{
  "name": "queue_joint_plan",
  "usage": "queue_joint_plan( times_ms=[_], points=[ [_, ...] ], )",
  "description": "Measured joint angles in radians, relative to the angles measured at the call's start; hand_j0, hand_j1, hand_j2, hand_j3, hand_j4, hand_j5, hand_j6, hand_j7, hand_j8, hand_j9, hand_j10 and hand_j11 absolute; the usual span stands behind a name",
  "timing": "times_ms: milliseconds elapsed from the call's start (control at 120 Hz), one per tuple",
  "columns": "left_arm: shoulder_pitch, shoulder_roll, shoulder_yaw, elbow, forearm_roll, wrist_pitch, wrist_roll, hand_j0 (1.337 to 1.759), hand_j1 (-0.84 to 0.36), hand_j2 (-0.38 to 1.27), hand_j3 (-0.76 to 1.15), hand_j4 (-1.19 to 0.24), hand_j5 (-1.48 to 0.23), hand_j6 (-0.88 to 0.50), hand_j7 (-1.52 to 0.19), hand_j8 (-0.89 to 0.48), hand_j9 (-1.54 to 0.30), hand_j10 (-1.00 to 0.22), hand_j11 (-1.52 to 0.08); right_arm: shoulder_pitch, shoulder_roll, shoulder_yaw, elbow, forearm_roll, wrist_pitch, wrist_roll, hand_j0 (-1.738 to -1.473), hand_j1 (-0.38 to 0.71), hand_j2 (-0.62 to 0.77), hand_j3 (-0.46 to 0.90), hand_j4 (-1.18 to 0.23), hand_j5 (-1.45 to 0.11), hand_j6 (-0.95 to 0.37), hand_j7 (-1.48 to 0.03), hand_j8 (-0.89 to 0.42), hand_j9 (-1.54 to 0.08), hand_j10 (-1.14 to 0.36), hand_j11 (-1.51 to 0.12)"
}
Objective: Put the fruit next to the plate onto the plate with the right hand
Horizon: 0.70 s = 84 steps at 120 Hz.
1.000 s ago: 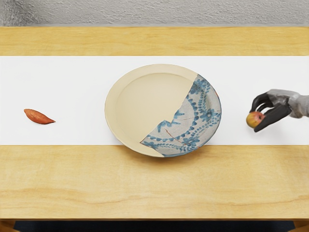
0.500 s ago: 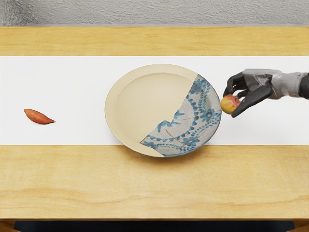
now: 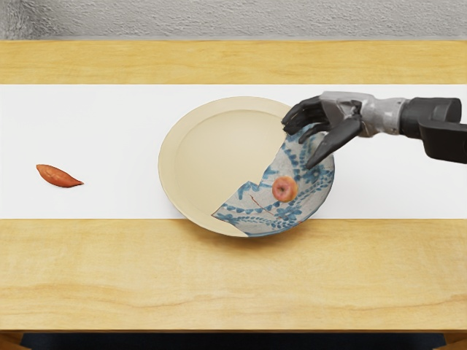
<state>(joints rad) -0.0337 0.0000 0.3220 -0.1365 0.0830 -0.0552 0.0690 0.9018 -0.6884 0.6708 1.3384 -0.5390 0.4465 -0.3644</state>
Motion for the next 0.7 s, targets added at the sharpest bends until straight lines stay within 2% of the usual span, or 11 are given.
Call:
queue_joint_plan(
  times_ms=[125, 258, 417, 500, 700],
  points=[
    [0.0, 0.0, 0.0, 0.0, 0.0, 0.0, 0.0, 1.658, 0.06, 0.05, 0.0, -0.25, -0.32, -0.25, -0.32, -0.25, -0.32, -0.24, -0.32, 0.001, -0.017, 0.004, -0.007, 0.016, 0.001, 0.006, -1.658, -0.08, 0.15, 0.0, -0.29, -0.4, -0.24, -0.38, -0.16, -0.39, -0.23, -0.39],
    [0.0, 0.0, 0.0, 0.0, 0.0, 0.0, 0.0, 1.658, 0.06, 0.05, 0.0, -0.25, -0.32, -0.25, -0.32, -0.25, -0.32, -0.24, -0.32, 0.0, -0.098, 0.005, -0.039, 0.196, 0.104, 0.011, -1.658, -0.19, 0.08, 0.0, -0.17, -0.23, -0.15, -0.22, -0.1, -0.23, -0.14, -0.23],
    [0.0, 0.0, 0.0, 0.0, 0.0, 0.0, 0.0, 1.658, 0.06, 0.05, 0.0, -0.25, -0.32, -0.25, -0.32, -0.25, -0.32, -0.24, -0.32, -0.01, -0.227, -0.001, -0.086, 0.432, 0.151, 0.011, -1.658, -0.25, 0.03, 0.0, -0.1, -0.13, -0.09, -0.13, -0.07, -0.13, -0.08, -0.13],
    [0.0, 0.0, 0.0, 0.0, 0.0, 0.0, 0.0, 1.658, 0.06, 0.05, 0.0, -0.24, -0.32, -0.25, -0.32, -0.25, -0.32, -0.24, -0.32, -0.032, -0.282, -0.005, -0.096, 0.503, 0.159, 0.011, -1.658, -0.27, 0.02, 0.0, -0.08, -0.1, -0.07, -0.1, -0.06, -0.1, -0.07, -0.1],
    [0.0, 0.0, 0.0, 0.0, 0.0, 0.0, 0.0, 1.658, 0.06, 0.05, 0.0, -0.25, -0.32, -0.25, -0.32, -0.25, -0.32, -0.24, -0.32, -0.049, -0.273, -0.013, -0.096, 0.551, 0.164, 0.003, -1.658, -0.29, 0.0, 0.0, -0.05, -0.07, -0.05, -0.07, -0.04, -0.07, -0.05, -0.07]
  ],
)
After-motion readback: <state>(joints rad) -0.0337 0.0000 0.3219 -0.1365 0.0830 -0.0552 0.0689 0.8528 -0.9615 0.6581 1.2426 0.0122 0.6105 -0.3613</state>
